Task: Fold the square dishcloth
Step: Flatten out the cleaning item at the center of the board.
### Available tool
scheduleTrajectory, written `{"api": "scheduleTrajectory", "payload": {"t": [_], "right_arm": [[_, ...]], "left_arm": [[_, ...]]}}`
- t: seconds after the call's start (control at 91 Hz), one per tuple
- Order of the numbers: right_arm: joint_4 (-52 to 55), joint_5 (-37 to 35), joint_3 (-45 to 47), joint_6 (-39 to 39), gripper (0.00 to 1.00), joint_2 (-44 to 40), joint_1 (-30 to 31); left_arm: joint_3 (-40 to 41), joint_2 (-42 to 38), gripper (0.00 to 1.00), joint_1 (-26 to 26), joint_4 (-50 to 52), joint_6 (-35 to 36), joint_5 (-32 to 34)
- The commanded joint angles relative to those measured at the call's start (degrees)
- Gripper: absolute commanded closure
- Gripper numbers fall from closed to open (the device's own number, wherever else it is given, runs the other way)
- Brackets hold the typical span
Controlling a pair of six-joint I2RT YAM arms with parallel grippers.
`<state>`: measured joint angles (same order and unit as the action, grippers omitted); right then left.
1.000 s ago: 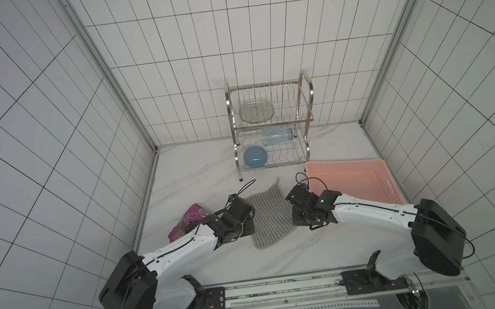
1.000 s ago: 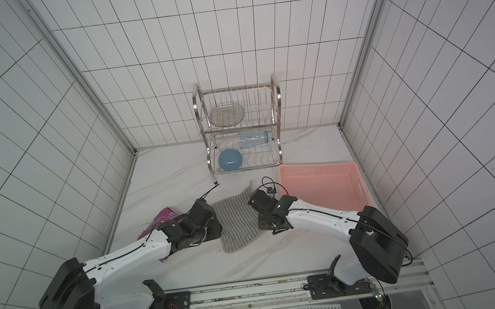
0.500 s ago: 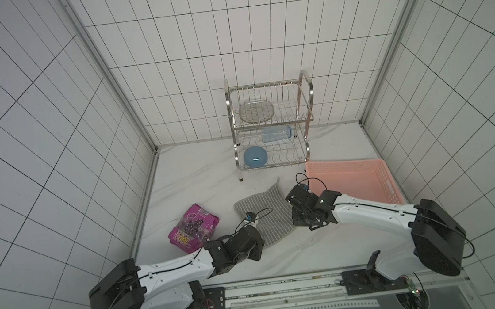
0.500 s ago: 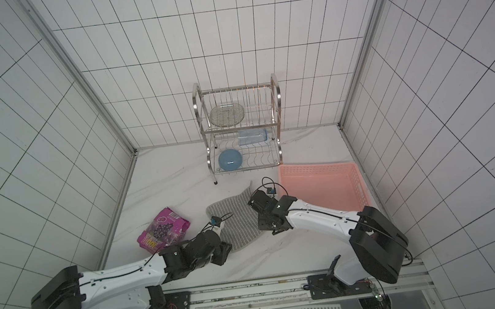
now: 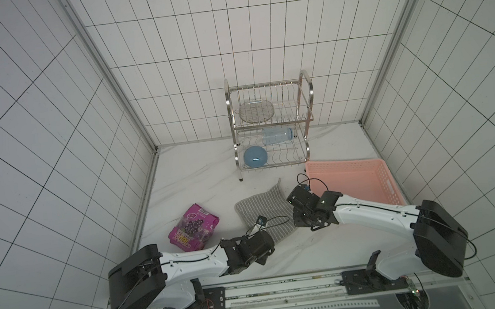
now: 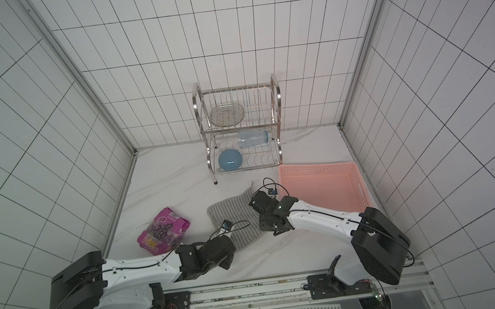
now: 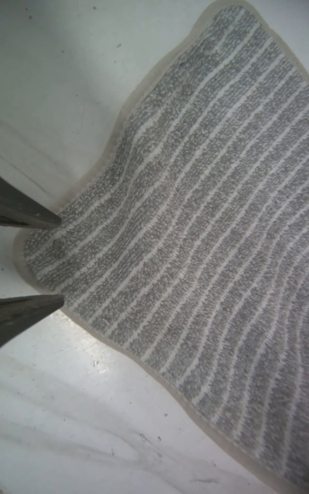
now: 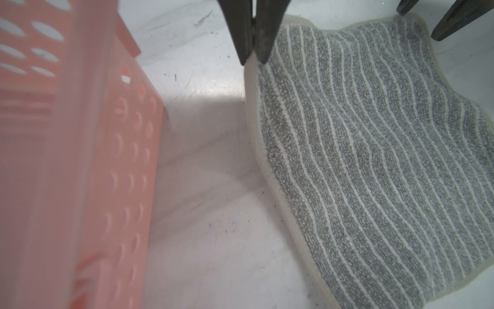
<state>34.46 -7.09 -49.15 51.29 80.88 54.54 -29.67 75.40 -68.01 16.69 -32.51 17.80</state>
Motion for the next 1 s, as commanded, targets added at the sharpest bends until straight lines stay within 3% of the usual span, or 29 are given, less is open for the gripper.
{"api": "scheduleTrajectory", "payload": {"t": [0.0,0.297,0.572,0.649,0.868,0.989], "right_arm": [[1.9,-0.9,0.5,0.1,0.93,-1.6,-0.6],[2.3,-1.1,1.0,-0.7,0.92,-3.0,-1.9],[2.3,0.1,0.7,-1.3,0.92,-2.2,-2.9],[2.3,0.1,0.7,-1.3,0.92,-2.3,-3.0],[2.3,-0.1,0.9,-1.4,0.92,-2.7,-3.4],[2.3,-0.2,1.1,-1.7,0.92,-3.1,-3.5]], "left_arm": [[-1.7,0.4,0.55,-0.6,2.0,-1.0,-0.1],[0.7,-0.2,0.49,-2.7,-0.1,-4.5,-1.8],[0.7,5.2,0.53,-3.0,-2.2,-4.1,-1.5],[0.1,6.6,0.59,-3.4,-1.7,-4.3,-1.2],[-1.1,7.7,0.93,-4.1,-0.7,-4.7,-0.8],[-1.8,5.9,1.00,-4.2,0.1,-4.4,-1.3]]}}
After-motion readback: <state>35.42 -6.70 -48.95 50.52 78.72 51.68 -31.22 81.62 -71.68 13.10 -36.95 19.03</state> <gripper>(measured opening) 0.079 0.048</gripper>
